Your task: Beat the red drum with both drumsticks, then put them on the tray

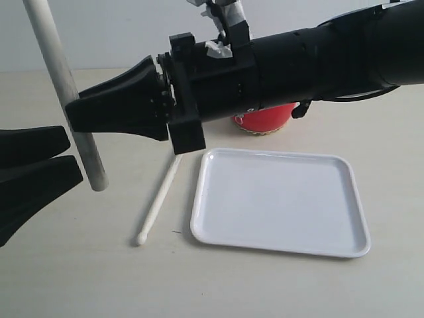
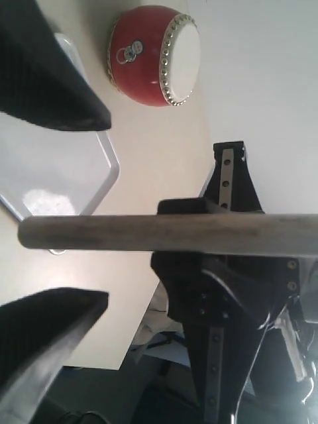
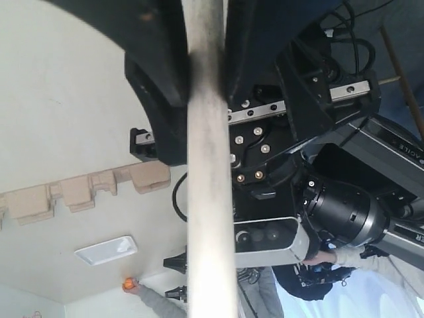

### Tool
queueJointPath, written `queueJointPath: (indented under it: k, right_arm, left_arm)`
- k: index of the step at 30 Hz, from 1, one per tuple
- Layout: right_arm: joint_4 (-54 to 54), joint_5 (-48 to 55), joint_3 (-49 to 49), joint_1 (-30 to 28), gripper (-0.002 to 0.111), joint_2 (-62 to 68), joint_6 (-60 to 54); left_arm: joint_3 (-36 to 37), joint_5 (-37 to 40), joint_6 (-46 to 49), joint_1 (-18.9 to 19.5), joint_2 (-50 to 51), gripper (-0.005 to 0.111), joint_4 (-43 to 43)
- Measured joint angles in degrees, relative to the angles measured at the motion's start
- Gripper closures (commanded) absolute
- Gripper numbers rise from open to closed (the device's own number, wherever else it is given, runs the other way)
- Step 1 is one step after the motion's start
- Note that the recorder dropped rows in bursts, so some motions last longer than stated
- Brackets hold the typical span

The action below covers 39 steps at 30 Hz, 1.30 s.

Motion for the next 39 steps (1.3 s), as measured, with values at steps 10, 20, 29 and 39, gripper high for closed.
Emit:
queueJointPath:
  k: [10, 20, 29, 39]
  right_arm:
    - [0.38, -0.41, 0.0, 4.44, 0.108, 0.75, -2.03]
    - [0.63, -0.89, 0.0, 4.44, 0.108, 0.75, -2.41]
    - [1.11, -2.06, 0.0, 4.44, 0.108, 0.75, -2.51]
    - [1.11, -2.06, 0.0, 4.44, 0.057, 0.75, -2.51]
  left_arm:
    - [0.0, 0.0, -0.58, 0.0, 0.0, 0.041, 1.0]
    - [0.0, -1.11, -1.43, -0.23, 0.0, 0.083, 1.6]
    - [0.0, -2.1, -1.43, -0.36, 0.0, 0.107, 2.34]
    - [0.0, -1.74, -1.43, -0.36, 0.0, 0.107, 1.96]
